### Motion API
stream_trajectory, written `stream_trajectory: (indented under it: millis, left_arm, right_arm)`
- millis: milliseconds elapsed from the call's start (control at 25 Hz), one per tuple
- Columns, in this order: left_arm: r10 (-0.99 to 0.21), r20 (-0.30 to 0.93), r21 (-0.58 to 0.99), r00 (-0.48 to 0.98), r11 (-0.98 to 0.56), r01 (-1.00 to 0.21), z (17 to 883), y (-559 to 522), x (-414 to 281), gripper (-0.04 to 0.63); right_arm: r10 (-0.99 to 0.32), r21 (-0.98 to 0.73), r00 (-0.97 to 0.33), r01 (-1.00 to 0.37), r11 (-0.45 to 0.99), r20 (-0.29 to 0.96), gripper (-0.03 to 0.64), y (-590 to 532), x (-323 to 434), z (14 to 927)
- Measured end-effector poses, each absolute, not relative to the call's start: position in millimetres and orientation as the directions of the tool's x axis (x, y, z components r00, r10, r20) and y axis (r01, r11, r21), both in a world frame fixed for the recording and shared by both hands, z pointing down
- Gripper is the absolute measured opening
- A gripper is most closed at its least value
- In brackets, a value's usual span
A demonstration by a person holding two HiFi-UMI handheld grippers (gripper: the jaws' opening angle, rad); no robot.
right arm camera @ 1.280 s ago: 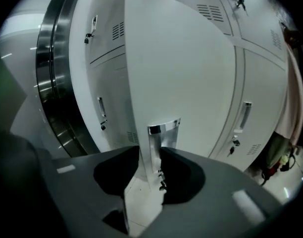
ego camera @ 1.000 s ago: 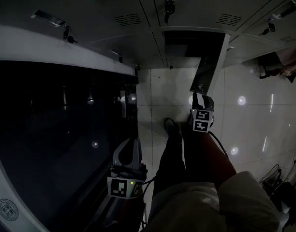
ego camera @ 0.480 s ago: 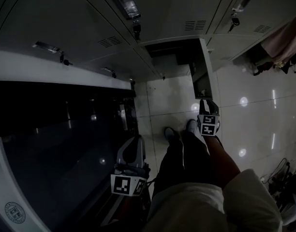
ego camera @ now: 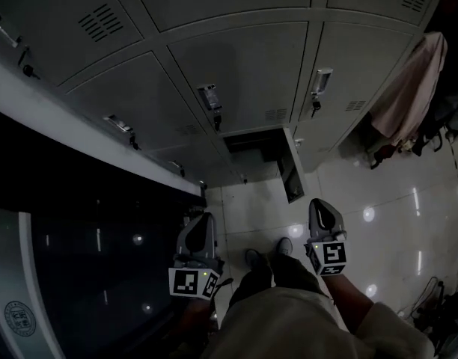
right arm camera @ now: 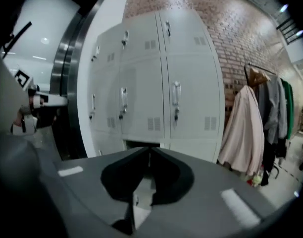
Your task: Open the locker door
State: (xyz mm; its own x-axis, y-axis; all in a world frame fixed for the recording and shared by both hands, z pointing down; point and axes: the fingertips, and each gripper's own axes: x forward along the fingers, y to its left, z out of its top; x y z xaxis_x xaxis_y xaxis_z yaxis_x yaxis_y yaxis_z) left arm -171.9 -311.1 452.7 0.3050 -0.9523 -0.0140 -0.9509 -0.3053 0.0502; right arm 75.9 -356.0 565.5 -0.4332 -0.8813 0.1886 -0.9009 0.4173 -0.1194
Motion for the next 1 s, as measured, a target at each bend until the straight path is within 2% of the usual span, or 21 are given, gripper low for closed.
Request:
stream_trajectory:
  millis: [120,240,360,440,680,760,880,920,1000]
  left_arm:
    - [-0.941,-0.092,0.011,0.326,-0.328,-0.945,384.1,-311.2,-168.3,0.032]
    - [-0.935,-0.132,-0.013,0.329,-0.33,-0.944,334.6,-311.3,-162.1,0.032]
    - [-0.937,-0.118,-0.028,0.33,-0.329,-0.944,301.0,-305.9,-154.8,0.031]
    - [-0.939,-0.098,-0.033,0.329,-0.327,-0.944,290.3,-299.4,-155.2,0.029]
    - [-0.892,-0.134,-0.09,0.431,-0.422,-0.902,299.2,-285.0,-191.6,0.029]
    - [-0.89,-0.131,-0.092,0.437,-0.429,-0.899,309.1,-275.0,-203.1,0.029]
    - [-0.893,-0.116,-0.063,0.434,-0.43,-0.901,318.6,-270.5,-206.3,0.029]
    - [-0.891,-0.111,-0.05,0.441,-0.438,-0.898,322.7,-270.2,-205.5,0.029]
    - [-0.877,-0.106,-0.038,0.469,-0.468,-0.883,333.3,-271.0,-201.6,0.029]
  right_arm:
    - [-0.886,-0.095,-0.463,-0.881,0.463,-0.02,0.002,-358.0,74.8,435.8]
    - [-0.873,-0.098,-0.483,-0.868,0.487,-0.066,0.0,-350.7,76.9,351.6]
    - [-0.861,-0.131,-0.504,-0.851,0.509,-0.074,0.0,-337.7,80.6,298.9]
    - [-0.846,-0.139,-0.509,-0.837,0.529,-0.161,0.0,-329.8,79.0,270.0]
    - [-0.884,-0.178,-0.391,-0.88,0.441,-0.258,0.0,-286.0,61.3,281.6]
    - [-0.893,-0.183,-0.385,-0.885,0.429,-0.233,0.0,-274.2,54.5,293.1]
    - [-0.905,-0.193,-0.415,-0.884,0.426,-0.092,0.0,-265.4,48.0,313.1]
    - [-0.907,-0.196,-0.412,-0.886,0.421,-0.087,0.0,-264.0,47.3,315.3]
    - [-0.913,-0.196,-0.375,-0.894,0.402,-0.16,0.0,-264.3,49.5,313.5]
